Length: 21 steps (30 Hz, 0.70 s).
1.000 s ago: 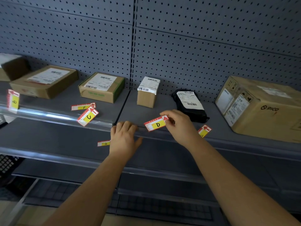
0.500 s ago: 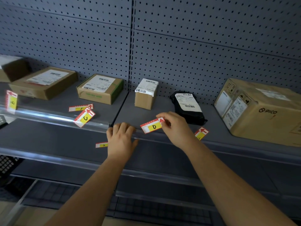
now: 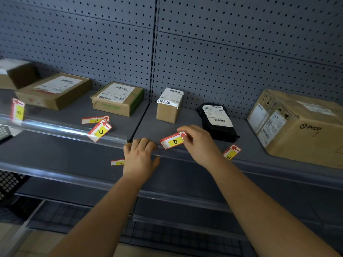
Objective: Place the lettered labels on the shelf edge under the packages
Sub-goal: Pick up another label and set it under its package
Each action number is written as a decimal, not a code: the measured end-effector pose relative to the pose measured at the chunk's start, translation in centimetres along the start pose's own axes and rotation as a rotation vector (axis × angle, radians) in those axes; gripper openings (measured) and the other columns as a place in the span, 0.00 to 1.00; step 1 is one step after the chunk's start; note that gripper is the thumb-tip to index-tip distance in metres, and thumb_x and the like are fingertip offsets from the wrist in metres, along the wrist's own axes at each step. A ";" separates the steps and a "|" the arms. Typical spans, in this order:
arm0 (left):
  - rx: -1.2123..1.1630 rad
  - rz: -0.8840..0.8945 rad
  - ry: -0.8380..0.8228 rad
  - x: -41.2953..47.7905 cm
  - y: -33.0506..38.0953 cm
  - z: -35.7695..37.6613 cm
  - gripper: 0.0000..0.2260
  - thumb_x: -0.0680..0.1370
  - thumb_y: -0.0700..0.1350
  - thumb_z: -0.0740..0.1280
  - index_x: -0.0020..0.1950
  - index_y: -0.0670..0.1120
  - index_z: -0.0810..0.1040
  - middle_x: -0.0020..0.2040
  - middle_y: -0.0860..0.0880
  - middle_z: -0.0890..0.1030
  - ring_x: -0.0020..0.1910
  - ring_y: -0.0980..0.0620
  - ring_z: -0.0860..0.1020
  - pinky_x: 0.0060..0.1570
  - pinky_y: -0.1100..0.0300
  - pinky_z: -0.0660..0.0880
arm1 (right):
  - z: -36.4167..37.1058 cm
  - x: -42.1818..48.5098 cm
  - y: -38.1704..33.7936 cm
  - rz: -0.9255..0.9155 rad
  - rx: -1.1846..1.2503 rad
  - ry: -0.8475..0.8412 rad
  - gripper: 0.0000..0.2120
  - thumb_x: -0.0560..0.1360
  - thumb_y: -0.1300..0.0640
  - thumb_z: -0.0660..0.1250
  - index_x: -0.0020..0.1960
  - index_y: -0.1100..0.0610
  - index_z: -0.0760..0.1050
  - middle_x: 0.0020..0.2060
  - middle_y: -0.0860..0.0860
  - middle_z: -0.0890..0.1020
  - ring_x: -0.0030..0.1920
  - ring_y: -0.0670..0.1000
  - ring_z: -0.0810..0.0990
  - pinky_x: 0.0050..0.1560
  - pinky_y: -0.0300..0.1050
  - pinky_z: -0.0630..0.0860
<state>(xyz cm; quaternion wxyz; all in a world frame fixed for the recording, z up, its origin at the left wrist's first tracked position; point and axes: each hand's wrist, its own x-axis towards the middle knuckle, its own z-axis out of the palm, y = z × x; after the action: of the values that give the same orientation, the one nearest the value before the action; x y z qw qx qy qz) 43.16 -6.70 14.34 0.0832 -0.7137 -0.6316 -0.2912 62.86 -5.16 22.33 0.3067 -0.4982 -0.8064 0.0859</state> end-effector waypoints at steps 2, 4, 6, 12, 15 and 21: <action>-0.014 0.017 -0.026 0.0 -0.3 -0.3 0.15 0.69 0.52 0.72 0.53 0.51 0.77 0.52 0.51 0.76 0.54 0.48 0.72 0.59 0.47 0.63 | 0.4 0.2 -0.3 -0.032 -0.024 0.016 0.15 0.78 0.64 0.62 0.63 0.53 0.75 0.53 0.49 0.77 0.51 0.44 0.75 0.49 0.35 0.72; -0.034 0.039 -0.050 0.0 -0.7 -0.6 0.15 0.70 0.53 0.71 0.55 0.51 0.76 0.53 0.52 0.75 0.55 0.49 0.71 0.60 0.49 0.62 | 0.8 0.3 -0.6 -0.034 -0.036 0.025 0.16 0.78 0.64 0.61 0.64 0.54 0.74 0.54 0.49 0.78 0.53 0.45 0.76 0.52 0.39 0.74; -0.050 0.061 -0.064 -0.1 -1.1 -0.8 0.16 0.70 0.53 0.70 0.56 0.52 0.76 0.53 0.52 0.75 0.56 0.50 0.71 0.61 0.49 0.61 | 1.2 0.4 -0.8 -0.020 -0.038 0.028 0.15 0.78 0.64 0.61 0.63 0.54 0.74 0.56 0.50 0.78 0.54 0.46 0.76 0.54 0.42 0.75; -0.150 0.038 -0.105 -0.1 -1.8 -1.8 0.13 0.71 0.50 0.68 0.54 0.51 0.72 0.54 0.52 0.75 0.58 0.50 0.70 0.63 0.52 0.58 | 2.5 1.0 -1.0 -0.036 -0.070 -0.001 0.13 0.77 0.65 0.61 0.59 0.55 0.77 0.52 0.51 0.79 0.52 0.49 0.77 0.51 0.42 0.74; -0.193 0.031 -0.139 0.0 -2.2 -2.1 0.14 0.71 0.50 0.68 0.55 0.52 0.71 0.56 0.53 0.75 0.60 0.52 0.68 0.63 0.54 0.56 | 3.1 0.8 -1.3 -0.010 -0.073 -0.020 0.14 0.78 0.65 0.61 0.60 0.56 0.77 0.52 0.52 0.79 0.52 0.49 0.77 0.50 0.38 0.71; -0.247 0.055 -0.242 0.3 -3.1 -2.8 0.17 0.71 0.50 0.67 0.59 0.54 0.70 0.61 0.54 0.73 0.64 0.52 0.65 0.65 0.53 0.55 | 4.0 0.5 -2.1 0.062 -0.026 -0.005 0.17 0.79 0.64 0.61 0.66 0.54 0.75 0.54 0.53 0.79 0.54 0.51 0.77 0.52 0.39 0.71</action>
<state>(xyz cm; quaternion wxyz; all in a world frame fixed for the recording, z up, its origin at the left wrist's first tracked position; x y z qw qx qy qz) 39.38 -7.23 15.99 -0.0736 -0.7652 -0.5769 -0.2762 58.81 -5.13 20.31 0.2953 -0.5266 -0.7925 0.0860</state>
